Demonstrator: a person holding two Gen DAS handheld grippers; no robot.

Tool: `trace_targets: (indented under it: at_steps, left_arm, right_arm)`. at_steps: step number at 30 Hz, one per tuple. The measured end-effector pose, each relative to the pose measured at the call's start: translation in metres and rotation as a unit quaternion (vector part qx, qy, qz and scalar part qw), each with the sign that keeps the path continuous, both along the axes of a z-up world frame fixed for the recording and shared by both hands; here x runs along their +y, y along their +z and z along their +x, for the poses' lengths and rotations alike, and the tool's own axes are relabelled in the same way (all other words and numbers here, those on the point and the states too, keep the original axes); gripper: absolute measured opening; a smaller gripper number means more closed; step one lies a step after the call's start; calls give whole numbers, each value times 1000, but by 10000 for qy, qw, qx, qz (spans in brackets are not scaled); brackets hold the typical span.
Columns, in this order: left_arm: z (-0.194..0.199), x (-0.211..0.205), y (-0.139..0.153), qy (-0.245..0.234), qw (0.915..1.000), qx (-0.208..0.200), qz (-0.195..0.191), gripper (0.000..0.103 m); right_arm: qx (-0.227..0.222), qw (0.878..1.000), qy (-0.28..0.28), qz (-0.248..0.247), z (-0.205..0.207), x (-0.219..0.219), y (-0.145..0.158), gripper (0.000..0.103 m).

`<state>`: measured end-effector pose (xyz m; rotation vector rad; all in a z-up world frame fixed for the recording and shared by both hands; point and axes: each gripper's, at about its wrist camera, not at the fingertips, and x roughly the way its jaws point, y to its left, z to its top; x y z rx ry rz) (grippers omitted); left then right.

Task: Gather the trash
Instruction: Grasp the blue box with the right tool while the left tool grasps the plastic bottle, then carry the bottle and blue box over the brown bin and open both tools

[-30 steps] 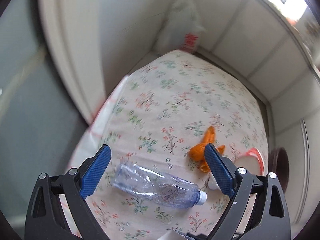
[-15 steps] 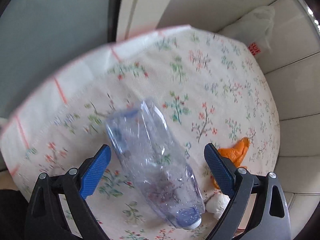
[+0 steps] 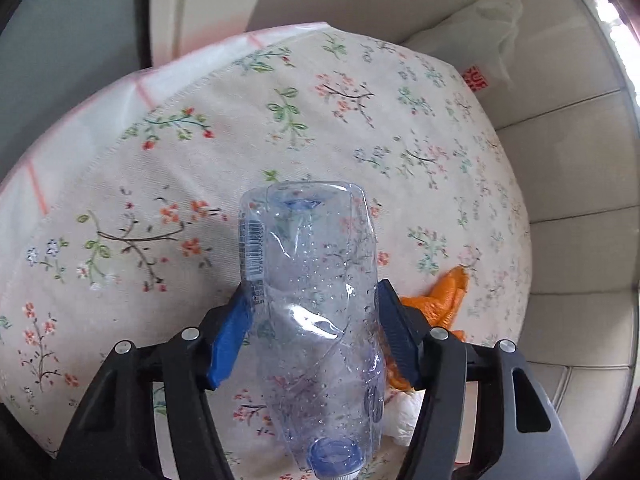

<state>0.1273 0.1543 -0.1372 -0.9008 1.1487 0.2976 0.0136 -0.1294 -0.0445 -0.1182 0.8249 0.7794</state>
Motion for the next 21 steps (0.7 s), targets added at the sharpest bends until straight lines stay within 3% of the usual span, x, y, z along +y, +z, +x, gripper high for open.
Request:
trace_targets:
  at_steps: [9,21]
  left_arm:
    - [10,-28,36,-635,9941,-857,220,61]
    - [3,-64,83,-1165,9755,-1740,678,61]
  right_arm:
    - [67,9982,-450,379,12,-19,8,38]
    - [-161,9898,-1233,695,30,-60,23,38]
